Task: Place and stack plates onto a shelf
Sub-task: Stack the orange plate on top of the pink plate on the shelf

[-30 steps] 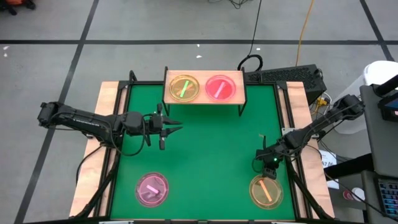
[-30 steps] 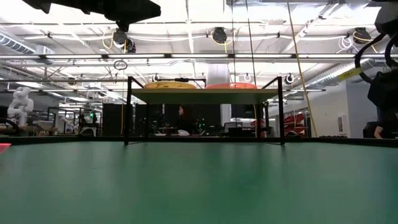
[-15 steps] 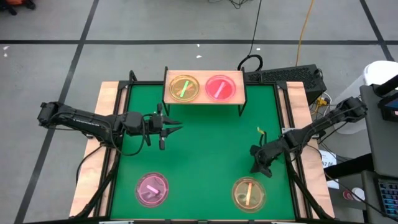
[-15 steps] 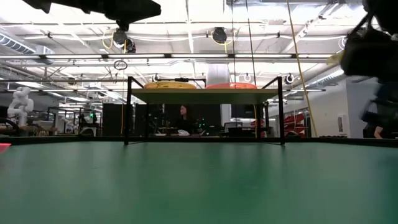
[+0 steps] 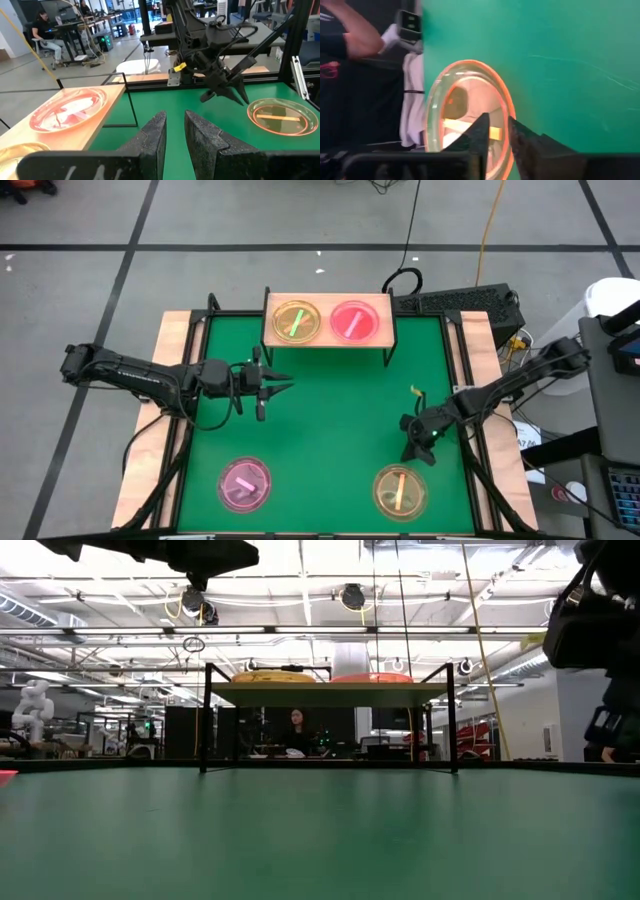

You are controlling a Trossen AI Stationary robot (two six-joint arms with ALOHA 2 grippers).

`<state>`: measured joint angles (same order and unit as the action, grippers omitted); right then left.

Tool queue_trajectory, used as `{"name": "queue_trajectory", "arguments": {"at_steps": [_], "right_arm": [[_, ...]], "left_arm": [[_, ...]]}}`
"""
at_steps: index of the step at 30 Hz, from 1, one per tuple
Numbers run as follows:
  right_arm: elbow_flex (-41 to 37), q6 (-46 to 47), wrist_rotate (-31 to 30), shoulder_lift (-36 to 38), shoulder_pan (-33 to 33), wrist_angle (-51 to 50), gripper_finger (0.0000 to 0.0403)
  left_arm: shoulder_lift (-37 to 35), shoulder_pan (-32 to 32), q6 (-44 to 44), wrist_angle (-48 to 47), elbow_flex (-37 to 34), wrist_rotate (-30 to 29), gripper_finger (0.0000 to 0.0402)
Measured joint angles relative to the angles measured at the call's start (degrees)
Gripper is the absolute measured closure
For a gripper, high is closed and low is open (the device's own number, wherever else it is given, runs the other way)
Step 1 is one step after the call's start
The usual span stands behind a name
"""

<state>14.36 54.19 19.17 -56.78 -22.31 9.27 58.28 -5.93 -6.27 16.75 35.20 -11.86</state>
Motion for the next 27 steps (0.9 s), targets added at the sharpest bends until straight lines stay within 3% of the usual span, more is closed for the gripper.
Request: {"name": "queue_trajectory", "arguments": {"at_steps": [6, 11, 22, 27], "right_arm": [[0.01, 0.64, -0.99, -5.05, -1.46, 0.71, 0.0278], [0.03, 0.37, -0.93, -10.10, -3.05, 6.21, 0.0253], [2.07, -0.68, -1.09, -19.22, -5.35, 10.11, 0.0289], [3.48, -1.84, -1.04, -19.67, -5.41, 7.74, 0.0343]], "left_arm": [[0.00, 0.00, 0.03, 0.02, 0.00, 0.00, 0.0325], [0.00, 0.00, 0.06, 0.02, 0.00, -0.02, 0.0325], [0.00, 0.00, 0.21, 0.02, 0.00, -0.04, 0.0325], [0.00, 0.00, 0.20, 0.02, 0.00, -0.04, 0.0325]]}}
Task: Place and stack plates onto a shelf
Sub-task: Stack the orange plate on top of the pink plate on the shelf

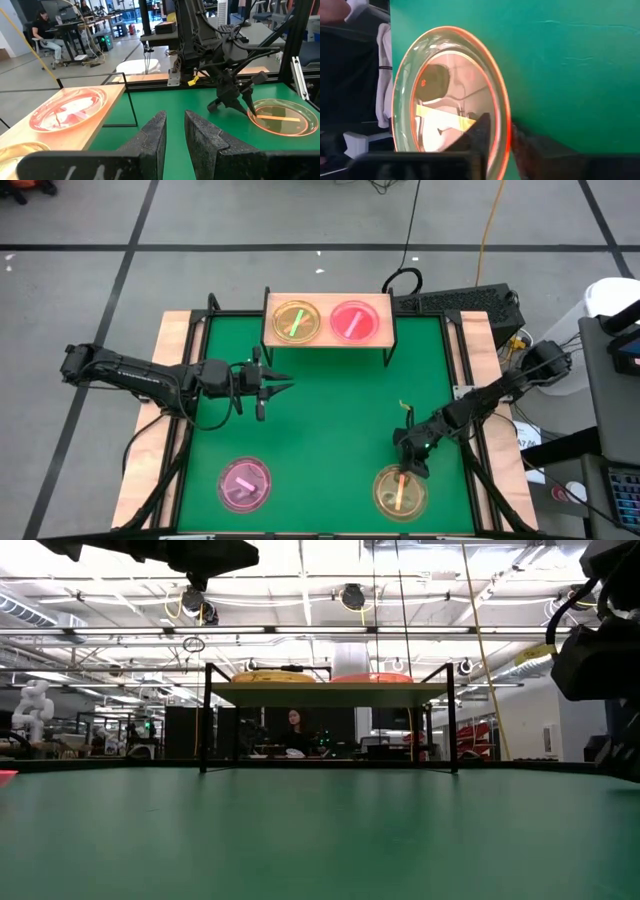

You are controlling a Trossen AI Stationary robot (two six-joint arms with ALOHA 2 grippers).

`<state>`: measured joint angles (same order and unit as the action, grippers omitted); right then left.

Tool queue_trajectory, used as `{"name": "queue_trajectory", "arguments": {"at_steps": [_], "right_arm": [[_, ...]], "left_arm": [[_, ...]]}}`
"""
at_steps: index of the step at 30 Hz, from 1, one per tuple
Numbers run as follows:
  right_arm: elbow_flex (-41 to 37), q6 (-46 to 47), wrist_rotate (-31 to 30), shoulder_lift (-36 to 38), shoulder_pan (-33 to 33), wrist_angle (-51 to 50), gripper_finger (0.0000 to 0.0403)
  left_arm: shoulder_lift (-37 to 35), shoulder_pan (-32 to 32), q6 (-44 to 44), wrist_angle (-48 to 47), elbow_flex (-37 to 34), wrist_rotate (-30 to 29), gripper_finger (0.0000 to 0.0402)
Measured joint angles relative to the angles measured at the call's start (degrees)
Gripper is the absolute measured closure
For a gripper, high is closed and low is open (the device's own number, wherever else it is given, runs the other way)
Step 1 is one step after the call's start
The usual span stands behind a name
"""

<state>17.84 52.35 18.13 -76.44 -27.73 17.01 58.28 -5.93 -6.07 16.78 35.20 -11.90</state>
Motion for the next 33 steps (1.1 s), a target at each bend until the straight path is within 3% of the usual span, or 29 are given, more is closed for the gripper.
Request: {"name": "queue_trajectory", "arguments": {"at_steps": [4, 10, 20, 28, 33], "right_arm": [[0.20, -0.85, 0.18, -0.02, 0.00, -0.27, 0.0395], [0.22, -2.36, -0.64, 0.16, 0.00, 0.54, 0.0401], [0.11, -9.93, -7.88, 6.28, 4.44, 1.97, 0.0403], [0.13, -22.38, -13.57, 16.25, 17.63, 15.22, 0.0403], [0.18, -28.37, -24.52, 21.74, 29.61, 19.94, 0.0403]], "left_arm": [[0.00, 0.00, -0.01, -0.02, 0.00, 0.00, 0.0325], [0.00, 0.00, 0.26, -0.22, 0.00, 0.00, 0.0325], [0.00, 0.00, 0.40, 0.55, 0.00, 0.00, 0.0325], [0.00, 0.00, 0.40, 3.37, 0.00, 0.00, 0.0325], [0.00, 0.00, 0.40, 5.95, 0.00, 0.00, 0.0325]]}}
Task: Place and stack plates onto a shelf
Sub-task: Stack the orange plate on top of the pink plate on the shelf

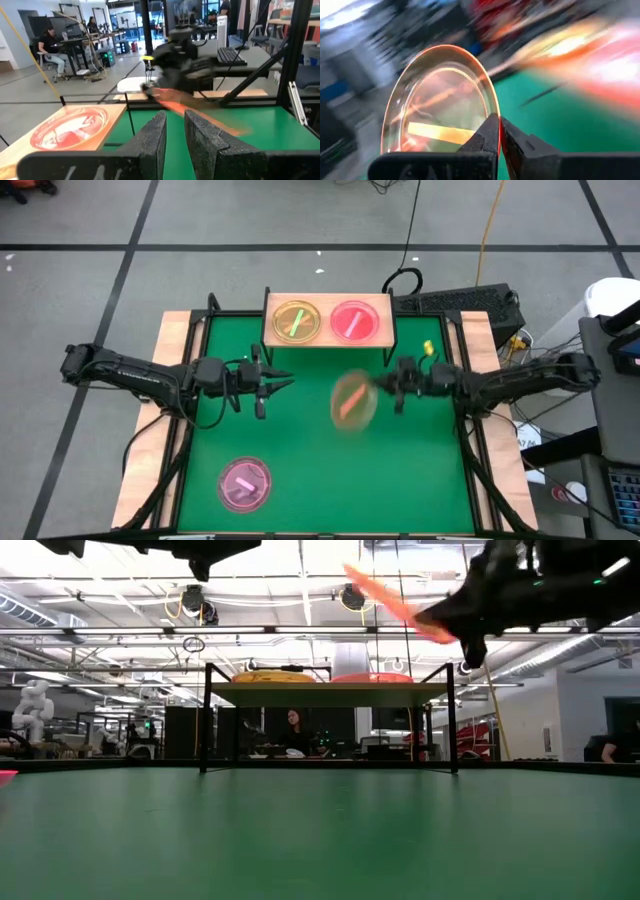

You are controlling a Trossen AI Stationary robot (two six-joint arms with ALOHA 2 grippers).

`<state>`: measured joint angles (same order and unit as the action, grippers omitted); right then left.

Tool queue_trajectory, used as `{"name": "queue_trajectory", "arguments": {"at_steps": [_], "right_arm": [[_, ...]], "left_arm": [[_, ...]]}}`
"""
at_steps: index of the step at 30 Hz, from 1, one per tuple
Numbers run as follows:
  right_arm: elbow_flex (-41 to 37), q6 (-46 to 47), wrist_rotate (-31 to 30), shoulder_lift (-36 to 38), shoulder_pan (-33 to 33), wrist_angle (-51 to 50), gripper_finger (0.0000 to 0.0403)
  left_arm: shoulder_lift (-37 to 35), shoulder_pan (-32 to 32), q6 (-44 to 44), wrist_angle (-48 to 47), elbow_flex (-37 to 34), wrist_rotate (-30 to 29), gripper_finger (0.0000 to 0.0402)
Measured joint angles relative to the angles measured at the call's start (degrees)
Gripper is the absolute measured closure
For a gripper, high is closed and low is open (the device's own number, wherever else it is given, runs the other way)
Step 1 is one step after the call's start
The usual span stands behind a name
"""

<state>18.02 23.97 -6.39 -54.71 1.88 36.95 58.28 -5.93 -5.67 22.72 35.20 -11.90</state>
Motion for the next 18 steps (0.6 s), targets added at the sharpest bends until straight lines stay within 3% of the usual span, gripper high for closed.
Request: {"name": "queue_trajectory", "arguments": {"at_steps": [2, 7, 18], "right_arm": [[0.00, -1.59, -2.70, 0.94, 5.13, 1.81, 0.0403], [4.04, -4.88, -2.39, -0.01, 16.05, 1.03, 0.0403], [25.45, -16.60, -2.43, -11.52, 29.61, -19.68, 0.0403]], "left_arm": [[-0.02, 0.00, 0.00, 0.38, 0.00, 0.00, 0.0325], [-0.02, 0.00, 0.22, 0.14, 0.00, 0.00, 0.0325], [-0.02, 0.00, 3.28, -0.03, 0.00, -0.17, 0.0325]]}}
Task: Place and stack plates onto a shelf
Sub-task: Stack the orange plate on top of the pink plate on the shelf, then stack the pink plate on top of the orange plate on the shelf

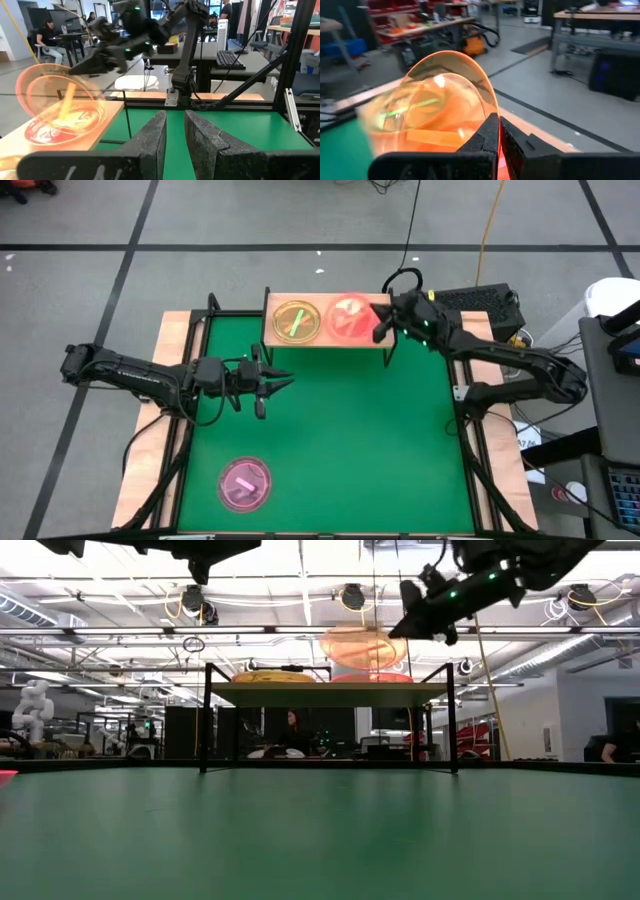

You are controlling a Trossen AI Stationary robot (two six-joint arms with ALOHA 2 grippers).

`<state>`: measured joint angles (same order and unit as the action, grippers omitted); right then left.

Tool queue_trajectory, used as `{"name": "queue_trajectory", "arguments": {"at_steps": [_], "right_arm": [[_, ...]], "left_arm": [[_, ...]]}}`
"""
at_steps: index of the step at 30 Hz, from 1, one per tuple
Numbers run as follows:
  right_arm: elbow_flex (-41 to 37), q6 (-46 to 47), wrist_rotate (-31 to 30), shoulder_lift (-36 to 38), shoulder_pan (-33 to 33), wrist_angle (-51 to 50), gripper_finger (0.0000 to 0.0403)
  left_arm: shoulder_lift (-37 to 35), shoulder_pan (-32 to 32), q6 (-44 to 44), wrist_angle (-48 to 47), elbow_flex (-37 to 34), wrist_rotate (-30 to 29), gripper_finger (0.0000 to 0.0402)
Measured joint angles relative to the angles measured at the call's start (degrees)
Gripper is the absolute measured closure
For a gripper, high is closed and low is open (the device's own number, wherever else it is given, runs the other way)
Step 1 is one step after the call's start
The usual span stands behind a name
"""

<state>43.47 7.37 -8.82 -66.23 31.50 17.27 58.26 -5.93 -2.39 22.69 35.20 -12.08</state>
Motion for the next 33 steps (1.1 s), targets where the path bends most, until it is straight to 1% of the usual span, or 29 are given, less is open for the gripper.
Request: {"name": "queue_trajectory", "arguments": {"at_steps": [3, 7, 10, 12, 15, 21, 23, 26, 28, 30, 33], "right_arm": [[1.60, -0.10, 1.80, -2.21, 3.36, -0.52, 0.0403], [1.89, 2.30, 5.07, -4.12, 7.45, -1.14, 0.0403], [1.87, 2.43, 7.36, -5.00, 9.37, -3.03, 0.0402], [1.87, 2.41, 7.54, -5.29, 9.78, -3.63, 0.0397], [1.87, 1.96, 7.63, -5.49, 9.80, -3.92, 0.0378], [1.85, 0.92, 7.77, -5.36, 9.78, -3.53, 0.0317], [1.81, 0.77, 10.19, -4.62, 9.74, -2.75, 0.0298], [1.81, 1.09, 16.46, -2.29, 9.01, -0.98, 0.0276], [1.81, 1.27, 20.28, -0.05, 7.70, -0.79, 0.0269], [1.48, 1.33, 22.85, 2.22, 5.66, -0.84, 0.0267], [0.05, 0.72, 24.11, 5.24, 1.11, -1.15, 0.0267]], "left_arm": [[0.00, 0.00, 0.00, -0.15, 0.00, 0.00, 0.0325], [0.01, 0.00, -0.02, -0.14, 0.00, 0.00, 0.0325], [0.02, 0.00, -0.26, -0.14, 0.00, 0.00, 0.0325], [0.00, 0.00, -0.26, -0.14, 0.00, 0.00, 0.0325], [0.01, 0.00, -0.28, -0.15, 0.00, 0.00, 0.0325], [0.01, 0.00, -0.33, -0.29, 0.00, -0.02, 0.0325], [0.00, -0.01, -0.33, -0.46, 0.00, -0.01, 0.0325], [0.02, -0.80, -1.39, -0.78, 0.02, -0.09, 0.0325], [0.02, -2.31, -2.69, -3.51, 1.11, -0.12, 0.0325], [0.02, -4.21, -2.71, -8.49, 3.16, -0.11, 0.0325], [0.02, -6.58, 0.40, -18.47, 7.53, -1.04, 0.0325]]}}
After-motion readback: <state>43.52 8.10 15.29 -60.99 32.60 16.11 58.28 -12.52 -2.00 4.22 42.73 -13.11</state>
